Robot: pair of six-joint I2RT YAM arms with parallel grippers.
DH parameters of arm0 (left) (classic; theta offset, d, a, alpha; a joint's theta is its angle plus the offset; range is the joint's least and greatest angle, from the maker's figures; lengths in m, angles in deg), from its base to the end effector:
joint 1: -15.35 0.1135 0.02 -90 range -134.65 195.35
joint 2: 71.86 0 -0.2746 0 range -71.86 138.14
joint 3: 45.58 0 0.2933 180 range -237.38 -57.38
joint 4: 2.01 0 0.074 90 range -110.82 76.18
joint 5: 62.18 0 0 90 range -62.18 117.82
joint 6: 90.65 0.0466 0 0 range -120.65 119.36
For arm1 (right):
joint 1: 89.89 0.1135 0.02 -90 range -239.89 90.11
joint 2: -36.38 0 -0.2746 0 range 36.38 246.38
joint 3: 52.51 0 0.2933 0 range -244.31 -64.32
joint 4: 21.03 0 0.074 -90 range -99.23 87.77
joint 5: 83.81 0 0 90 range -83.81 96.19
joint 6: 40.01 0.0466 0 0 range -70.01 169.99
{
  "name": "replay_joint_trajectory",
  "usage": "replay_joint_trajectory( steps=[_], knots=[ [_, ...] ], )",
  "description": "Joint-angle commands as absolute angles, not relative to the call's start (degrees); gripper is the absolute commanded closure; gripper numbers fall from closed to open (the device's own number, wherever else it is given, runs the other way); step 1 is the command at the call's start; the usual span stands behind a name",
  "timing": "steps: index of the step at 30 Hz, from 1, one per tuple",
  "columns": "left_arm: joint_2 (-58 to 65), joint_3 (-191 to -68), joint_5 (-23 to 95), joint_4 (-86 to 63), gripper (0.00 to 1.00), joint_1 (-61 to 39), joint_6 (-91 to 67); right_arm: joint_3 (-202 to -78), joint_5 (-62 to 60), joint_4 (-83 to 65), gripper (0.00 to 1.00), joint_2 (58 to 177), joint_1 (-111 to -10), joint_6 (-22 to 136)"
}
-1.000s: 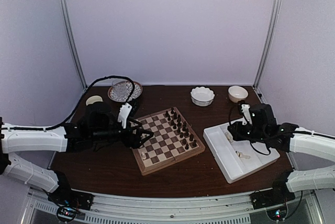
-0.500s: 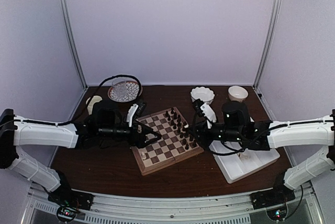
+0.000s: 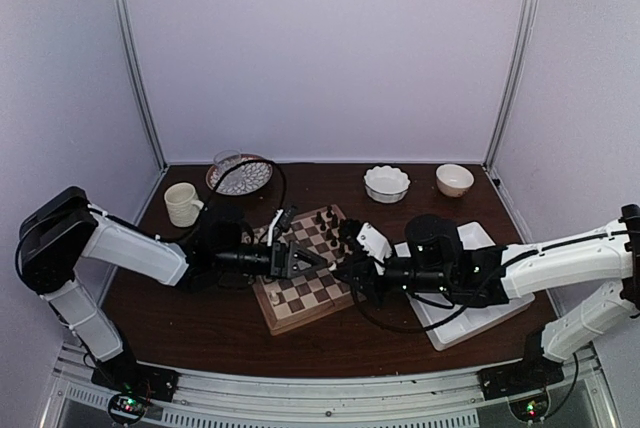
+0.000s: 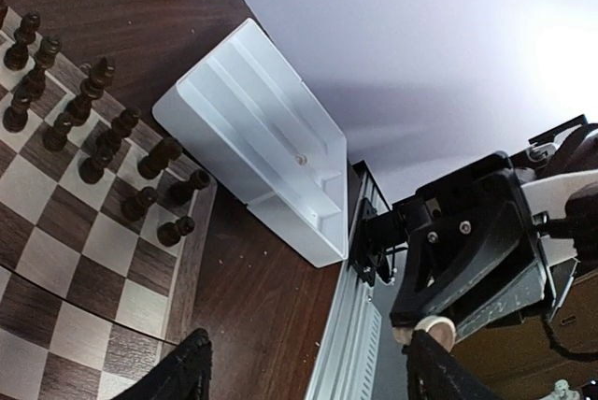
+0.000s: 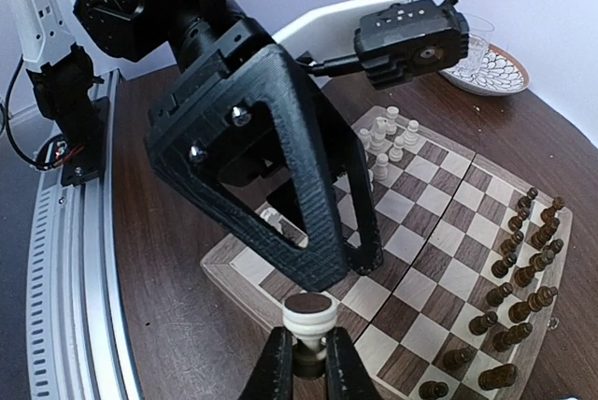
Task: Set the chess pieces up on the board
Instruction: Pass from the right arm to the left
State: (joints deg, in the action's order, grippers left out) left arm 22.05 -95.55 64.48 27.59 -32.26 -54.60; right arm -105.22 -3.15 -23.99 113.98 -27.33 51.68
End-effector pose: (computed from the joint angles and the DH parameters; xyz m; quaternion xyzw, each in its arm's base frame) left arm 0.2207 -0.2830 0.1564 0.1511 0.7593 -0.6081 0.1757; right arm 0.1492 0.3038 0.2134 -0.4577 0.6890 0.3538 0.4366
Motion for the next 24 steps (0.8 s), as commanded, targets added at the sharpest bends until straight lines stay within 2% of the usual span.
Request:
replay_joint_trajectory(
  steps=[1,8,12,24],
  knots=[
    [22.5,-98.0,68.3,34.9,0.28,-31.9,-59.5,-107.8,0.4,-22.7,0.90,116.2,-25.7,48.3],
    [21.7,-98.3,69.6,33.4,0.28,-32.0,-59.2,-109.1,3.6,-21.8,0.90,118.4,-24.4,47.4],
    [22.2,-99.6,69.8,30.4,0.39,-32.6,-58.1,-109.2,5.0,-21.7,0.90,118.7,-24.4,47.1],
    [23.0,-102.5,68.7,22.9,0.50,-34.4,-54.7,-109.1,7.7,-22.0,0.90,118.5,-24.3,47.0]
  ],
)
